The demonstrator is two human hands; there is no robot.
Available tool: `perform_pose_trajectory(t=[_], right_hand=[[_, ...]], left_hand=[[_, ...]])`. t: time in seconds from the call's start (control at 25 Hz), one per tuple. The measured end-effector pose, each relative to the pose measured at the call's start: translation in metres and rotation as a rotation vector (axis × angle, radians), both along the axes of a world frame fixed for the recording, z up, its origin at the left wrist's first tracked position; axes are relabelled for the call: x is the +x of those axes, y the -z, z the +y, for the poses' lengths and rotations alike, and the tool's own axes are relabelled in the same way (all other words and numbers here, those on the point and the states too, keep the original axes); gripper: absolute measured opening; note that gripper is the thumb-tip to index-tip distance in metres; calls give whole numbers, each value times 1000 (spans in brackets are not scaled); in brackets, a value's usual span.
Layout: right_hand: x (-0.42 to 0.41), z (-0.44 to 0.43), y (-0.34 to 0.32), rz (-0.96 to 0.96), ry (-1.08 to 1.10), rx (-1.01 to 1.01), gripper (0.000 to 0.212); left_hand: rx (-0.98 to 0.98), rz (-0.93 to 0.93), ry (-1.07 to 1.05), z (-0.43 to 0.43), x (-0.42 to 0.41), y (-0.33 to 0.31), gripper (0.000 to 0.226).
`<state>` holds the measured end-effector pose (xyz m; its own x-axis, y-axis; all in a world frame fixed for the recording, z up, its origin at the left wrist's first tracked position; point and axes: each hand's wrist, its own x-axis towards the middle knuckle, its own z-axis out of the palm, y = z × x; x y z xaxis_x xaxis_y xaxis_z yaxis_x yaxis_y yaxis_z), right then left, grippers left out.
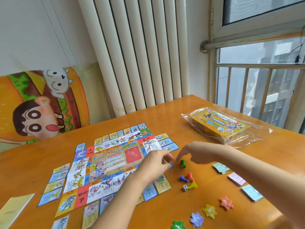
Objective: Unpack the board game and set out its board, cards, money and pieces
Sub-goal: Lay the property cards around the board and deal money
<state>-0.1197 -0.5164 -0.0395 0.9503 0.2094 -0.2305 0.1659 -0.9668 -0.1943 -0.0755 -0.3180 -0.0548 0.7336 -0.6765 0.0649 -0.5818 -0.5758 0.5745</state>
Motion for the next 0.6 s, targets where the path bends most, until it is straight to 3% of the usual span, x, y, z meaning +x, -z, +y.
perform_pose_trajectory(t=[0.2,0.6], right_hand=[[-25,6,11,-57,-75,-33,73],[-31,-5,20,-189,-37,-124,27]], left_hand=[[131,-168,133,-19,-31,15,29],[172,-225,124,-24,-39,25,23]])
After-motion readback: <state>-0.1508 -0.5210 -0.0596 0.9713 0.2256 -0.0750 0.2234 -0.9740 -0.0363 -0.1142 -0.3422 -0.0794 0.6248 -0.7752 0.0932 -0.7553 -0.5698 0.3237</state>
